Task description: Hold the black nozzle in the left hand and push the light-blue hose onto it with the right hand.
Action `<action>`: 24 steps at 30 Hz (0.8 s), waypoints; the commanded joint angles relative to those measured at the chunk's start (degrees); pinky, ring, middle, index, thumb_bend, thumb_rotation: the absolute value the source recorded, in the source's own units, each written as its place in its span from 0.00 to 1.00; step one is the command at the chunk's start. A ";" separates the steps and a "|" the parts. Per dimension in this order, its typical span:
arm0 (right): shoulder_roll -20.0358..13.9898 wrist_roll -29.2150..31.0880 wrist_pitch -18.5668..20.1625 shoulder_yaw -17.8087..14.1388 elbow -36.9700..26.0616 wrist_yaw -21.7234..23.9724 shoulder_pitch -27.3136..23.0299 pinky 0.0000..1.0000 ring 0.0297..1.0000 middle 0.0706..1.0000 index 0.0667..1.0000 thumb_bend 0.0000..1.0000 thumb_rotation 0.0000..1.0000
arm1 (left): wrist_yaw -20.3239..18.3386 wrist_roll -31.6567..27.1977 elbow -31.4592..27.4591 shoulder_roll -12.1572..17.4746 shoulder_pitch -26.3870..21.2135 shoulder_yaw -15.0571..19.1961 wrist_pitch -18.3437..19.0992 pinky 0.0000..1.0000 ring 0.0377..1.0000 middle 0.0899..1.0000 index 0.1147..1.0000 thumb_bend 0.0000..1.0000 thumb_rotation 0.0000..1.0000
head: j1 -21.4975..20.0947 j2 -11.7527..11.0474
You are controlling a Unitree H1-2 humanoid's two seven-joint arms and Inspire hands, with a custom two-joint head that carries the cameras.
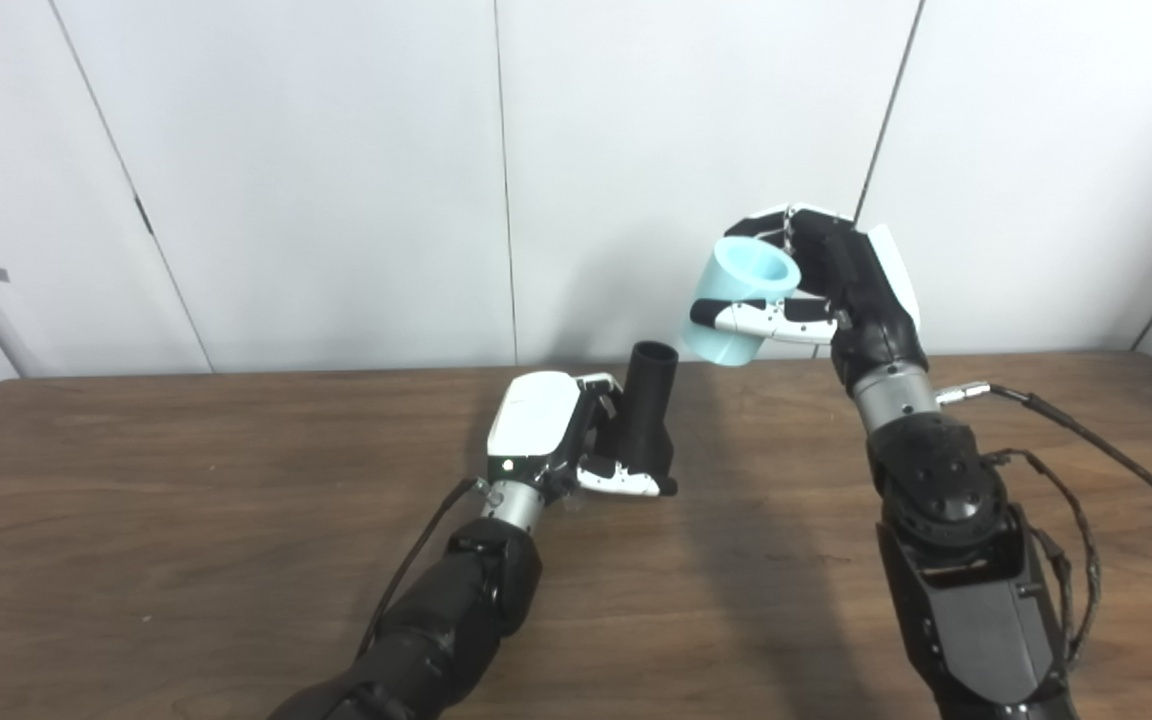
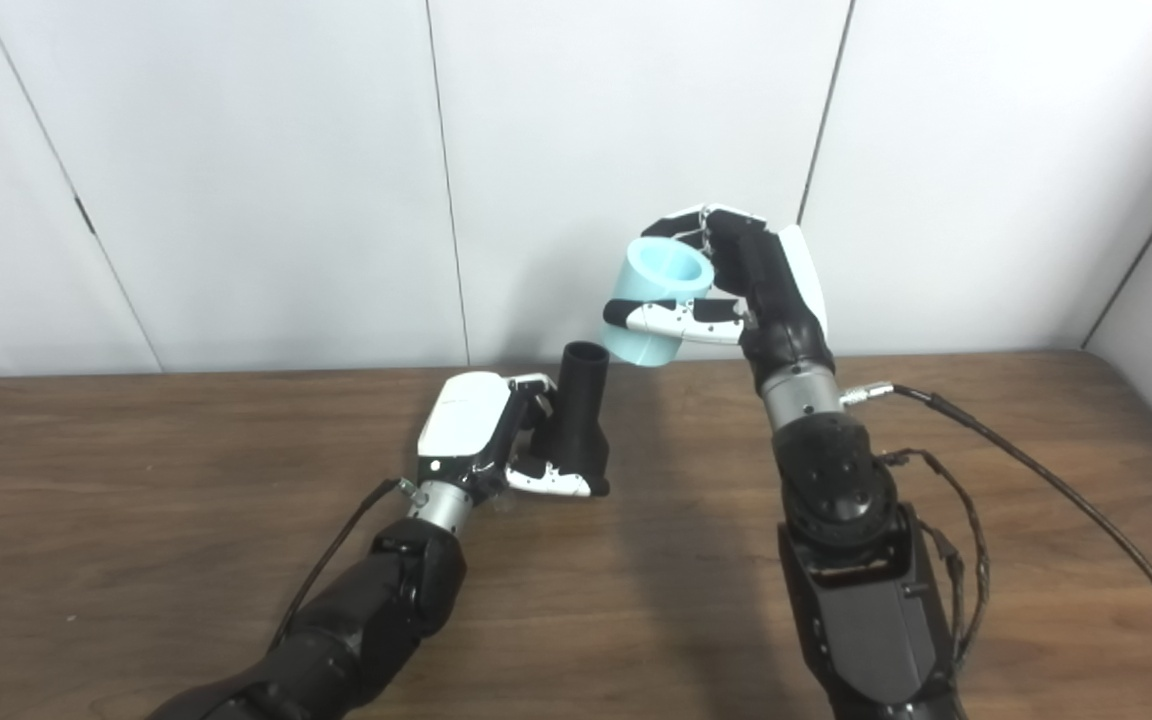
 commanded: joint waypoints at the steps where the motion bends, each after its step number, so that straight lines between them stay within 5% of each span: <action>1: -1.25 -0.84 -1.24 -0.68 -1.84 -0.50 -5.56 0.34 0.41 0.46 0.45 0.52 0.00 | 1.60 -1.42 8.77 0.61 13.15 -1.36 1.06 0.56 0.47 0.35 0.45 0.52 0.00 | -0.08 -0.01; 14: 1.56 -2.00 -11.93 -0.24 9.65 -6.34 -7.12 0.34 0.40 0.42 0.48 0.52 0.00 | 1.01 -1.01 8.80 1.18 13.55 -2.68 1.45 0.57 0.49 0.38 0.46 0.52 0.00 | 0.07 -0.11; 24: 3.40 -1.05 -15.44 -1.46 17.66 -8.56 -8.84 0.34 0.41 0.44 0.47 0.52 0.00 | 0.67 -0.97 8.79 1.55 13.65 -3.54 1.52 0.57 0.50 0.40 0.45 0.52 0.00 | -0.13 -0.28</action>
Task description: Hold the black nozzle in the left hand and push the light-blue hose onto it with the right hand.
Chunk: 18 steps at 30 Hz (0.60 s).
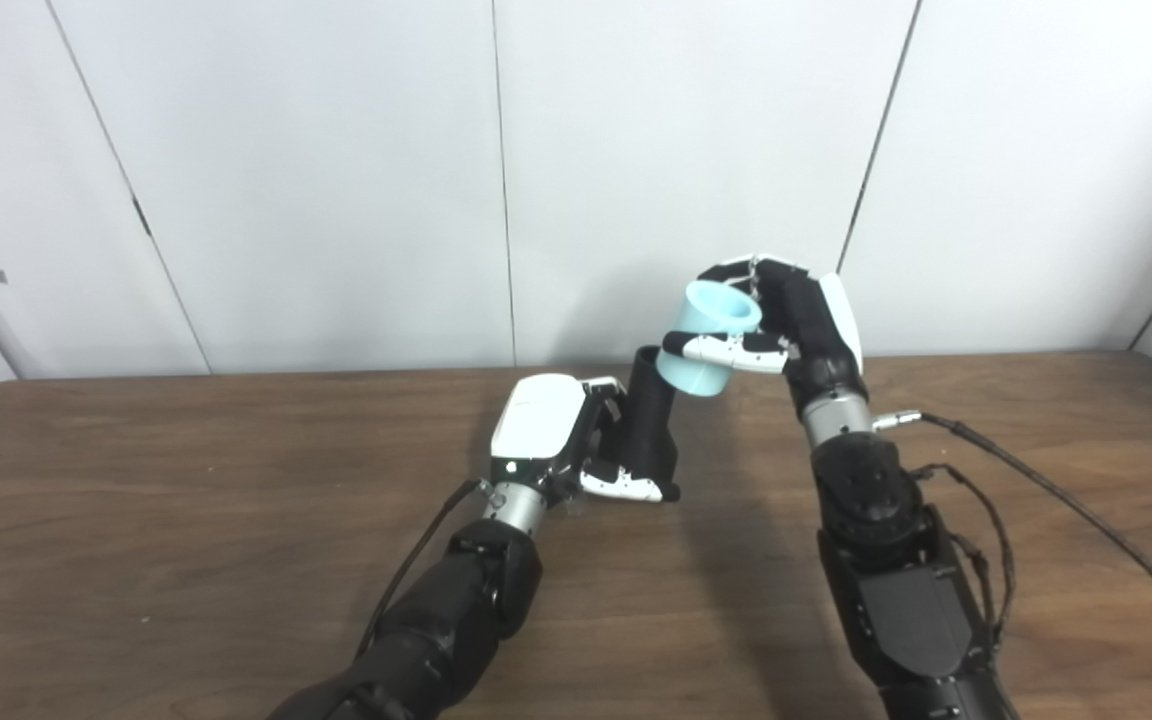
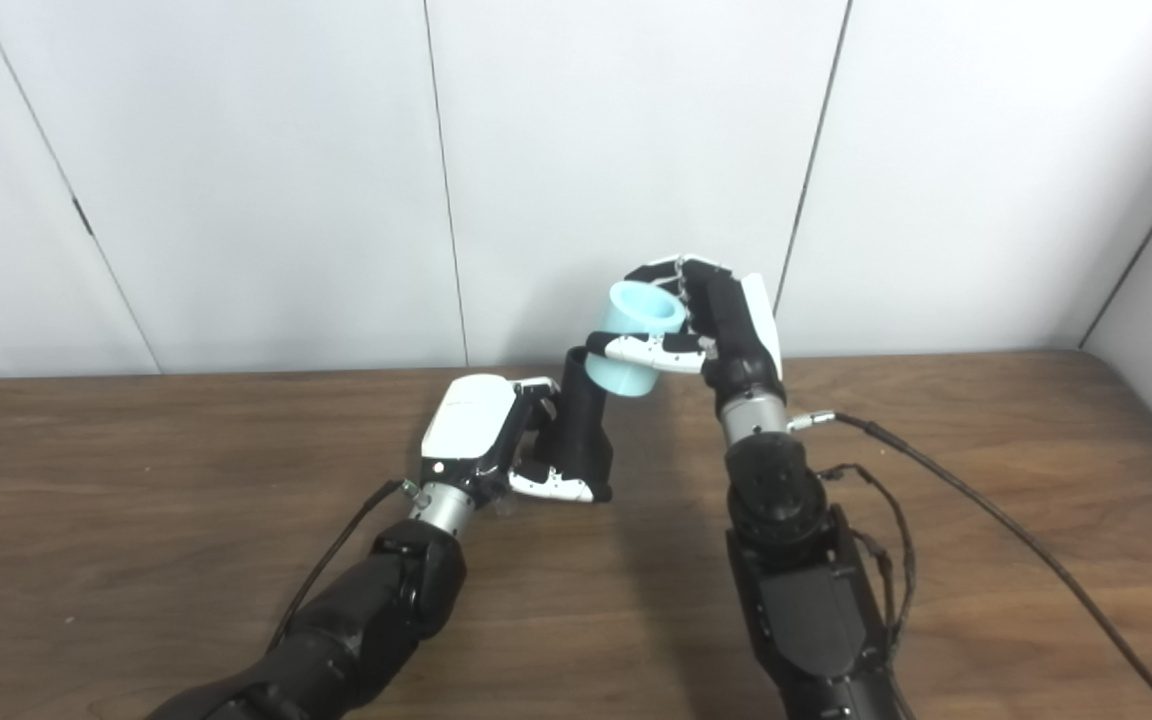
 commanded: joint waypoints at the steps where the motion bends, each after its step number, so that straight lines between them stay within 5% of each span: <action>1: -0.25 -0.01 -5.96 -1.39 -0.34 -3.31 -6.93 0.34 0.41 0.44 0.46 0.52 0.00 | 0.94 -0.87 8.75 1.40 13.80 -1.62 1.09 0.57 0.49 0.38 0.45 0.52 0.00 | -0.03 -0.03; 18: 0.64 -0.25 -6.20 -0.85 0.63 -5.93 -9.14 0.35 0.41 0.44 0.46 0.52 0.00 | 0.35 -0.89 9.06 1.72 13.86 -2.25 1.41 0.56 0.47 0.37 0.45 0.52 0.00 | -0.27 -0.18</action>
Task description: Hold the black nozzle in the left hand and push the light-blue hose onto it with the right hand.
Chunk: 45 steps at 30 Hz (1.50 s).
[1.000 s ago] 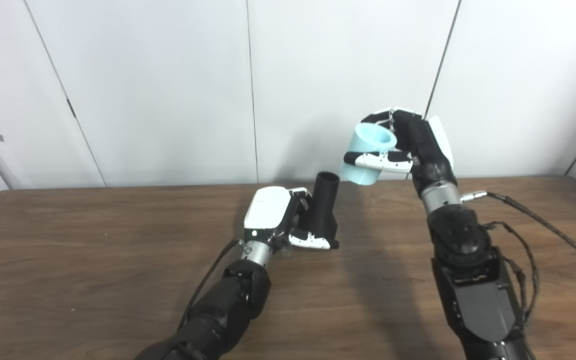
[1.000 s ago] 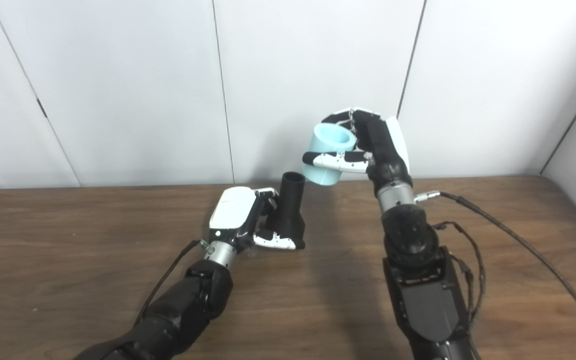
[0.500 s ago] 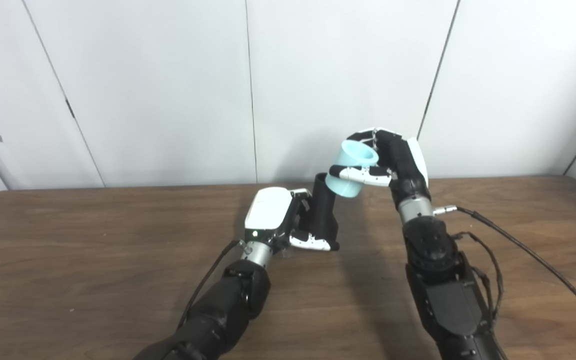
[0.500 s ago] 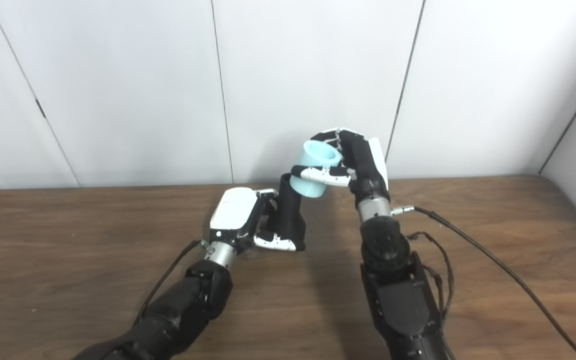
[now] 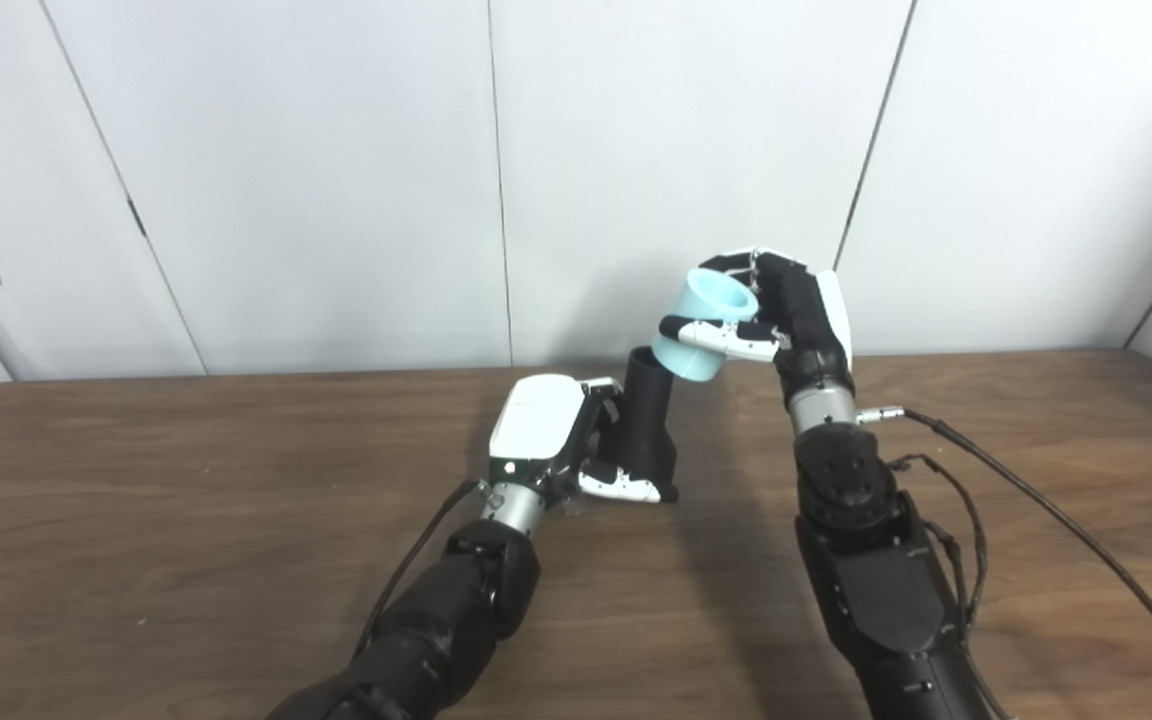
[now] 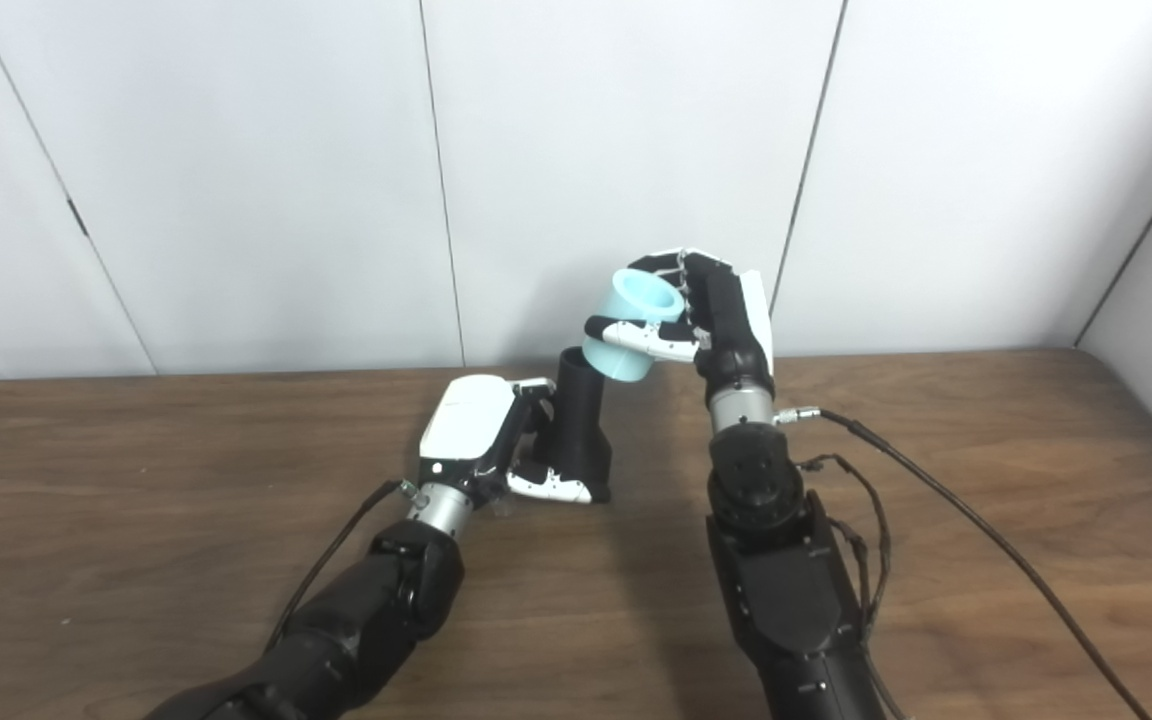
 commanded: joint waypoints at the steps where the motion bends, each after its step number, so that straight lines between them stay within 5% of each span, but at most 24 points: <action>1: -0.43 0.04 -5.78 -0.31 -3.18 -1.32 -6.90 0.36 0.42 0.44 0.46 0.52 0.00 | 0.56 -0.85 9.06 1.70 13.90 -1.54 1.26 0.57 0.48 0.37 0.46 0.52 0.00 | -0.05 0.03; 45: 1.70 -0.84 -1.10 1.84 -1.85 -0.57 -6.61 0.32 0.39 0.45 0.48 0.52 0.00 | 0.42 0.24 8.65 0.79 14.04 -4.01 3.84 0.56 0.49 0.40 0.44 0.52 0.00 | 0.93 1.18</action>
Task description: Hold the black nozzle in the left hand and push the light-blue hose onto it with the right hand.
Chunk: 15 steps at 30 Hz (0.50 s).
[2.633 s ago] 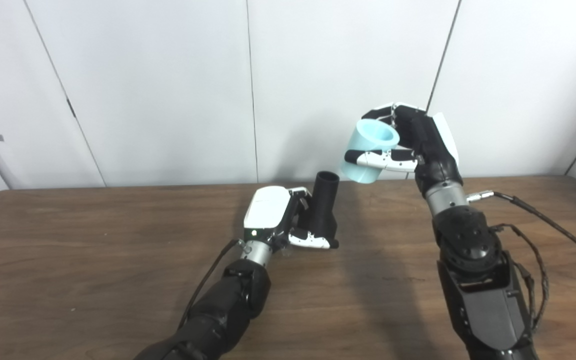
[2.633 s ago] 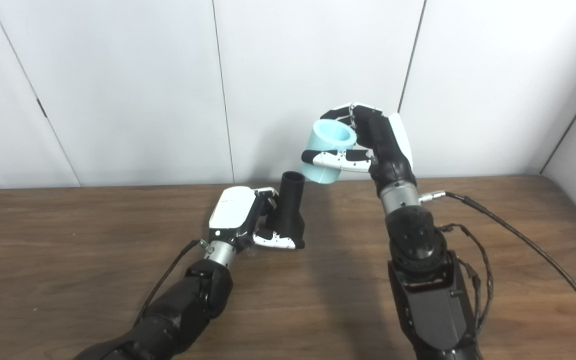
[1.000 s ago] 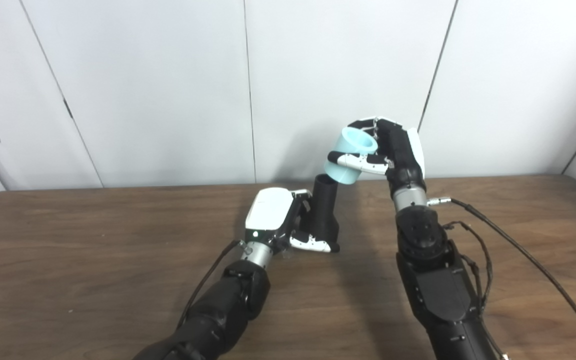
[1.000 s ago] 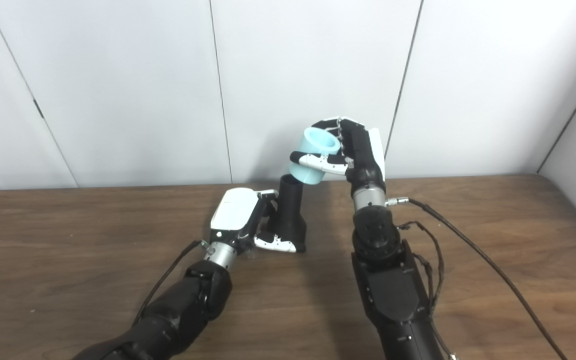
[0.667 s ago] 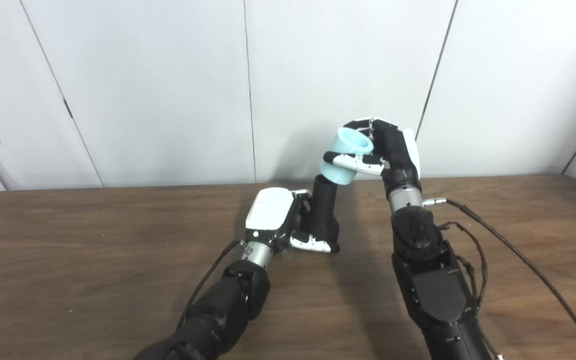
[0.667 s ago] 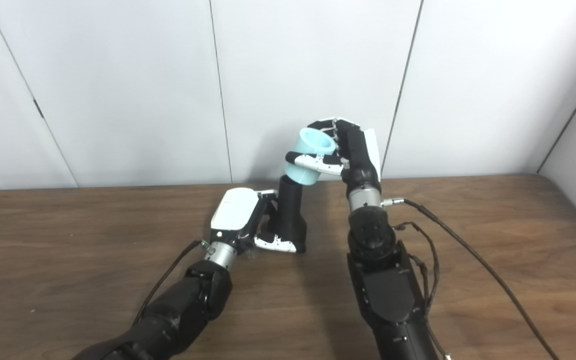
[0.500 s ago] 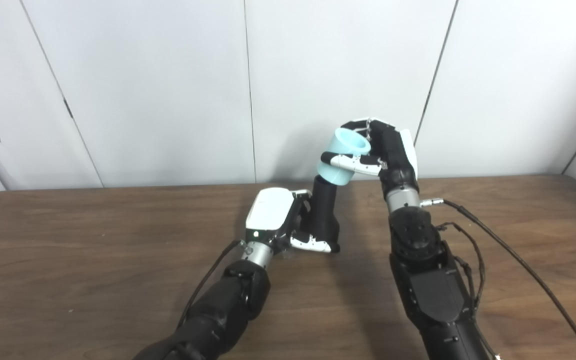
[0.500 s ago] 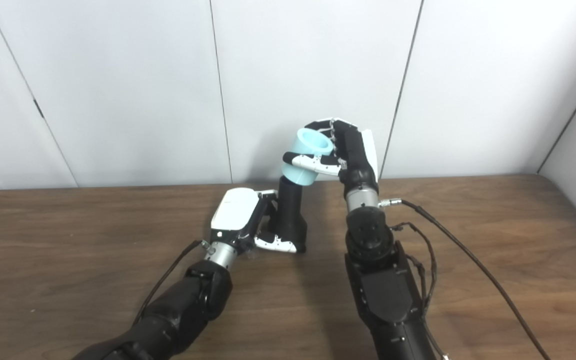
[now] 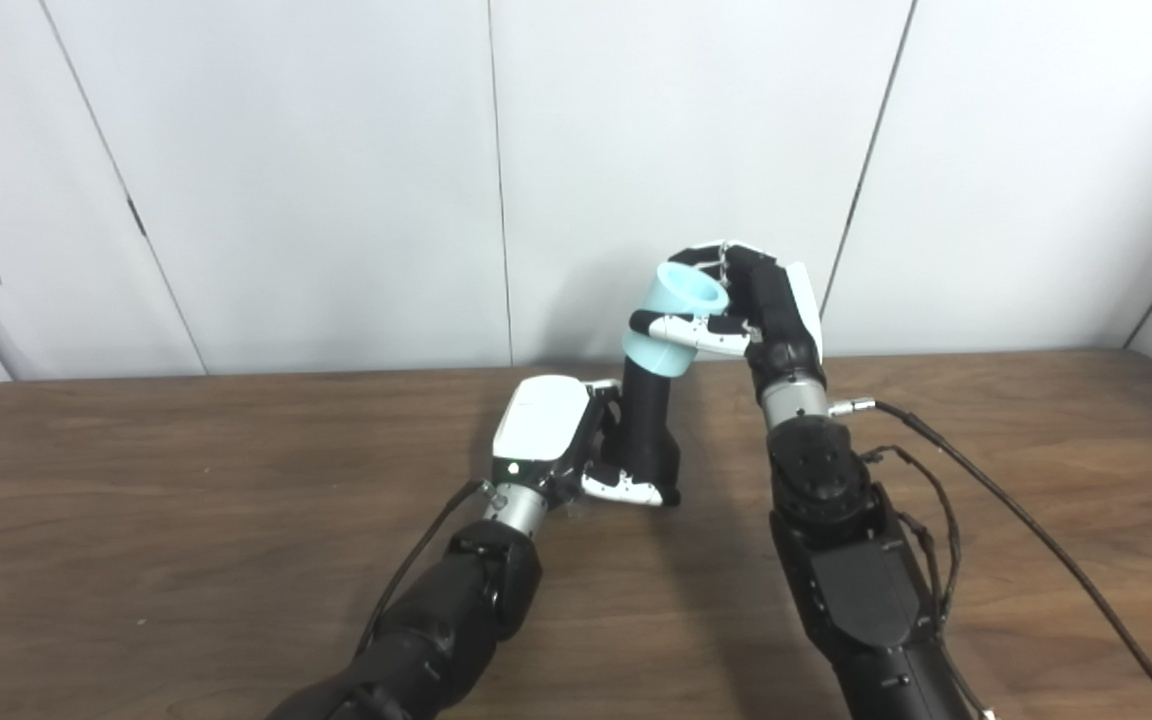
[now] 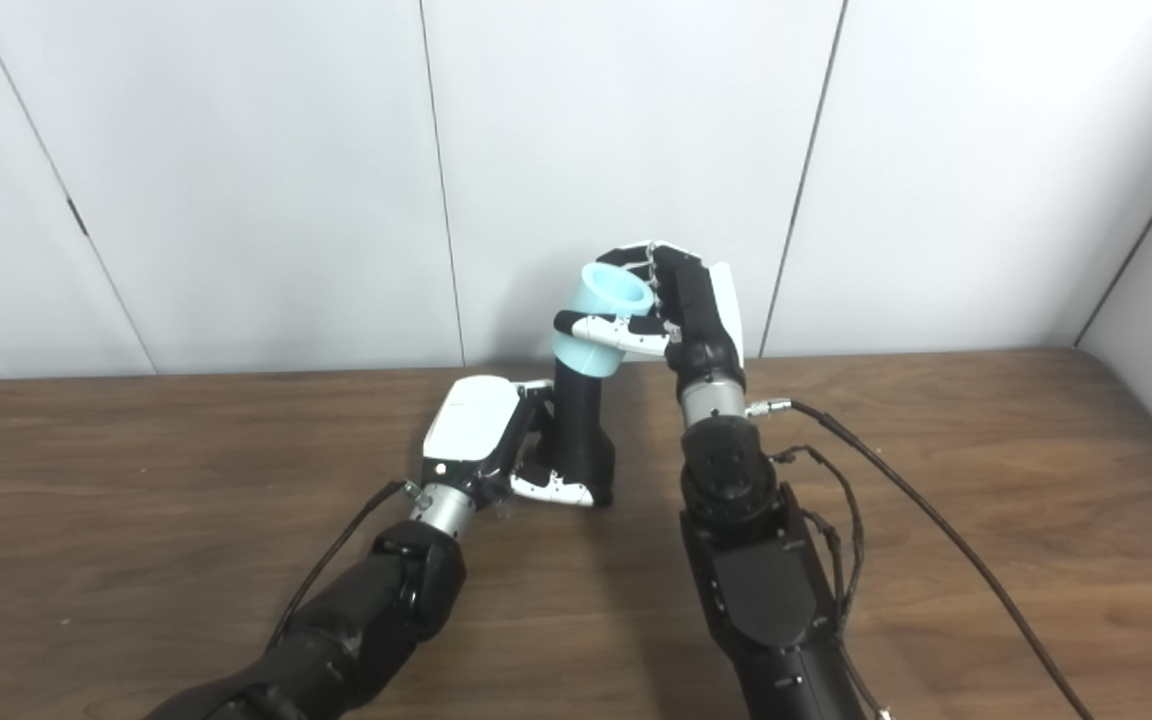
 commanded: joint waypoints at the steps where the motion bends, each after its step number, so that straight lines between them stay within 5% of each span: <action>1: -0.17 -0.81 -2.32 0.33 -1.65 -0.56 -5.68 0.32 0.39 0.45 0.48 0.52 0.00 | 0.02 0.03 8.65 0.81 14.15 -2.10 2.57 0.56 0.49 0.40 0.45 0.52 0.00 | -0.12 0.02; 15: -2.39 -2.71 1.26 2.73 -3.95 2.90 -6.26 0.32 0.39 0.45 0.47 0.52 0.00 | -0.87 0.09 8.69 1.37 14.06 -2.84 2.87 0.56 0.49 0.39 0.45 0.52 0.00 | -1.13 0.34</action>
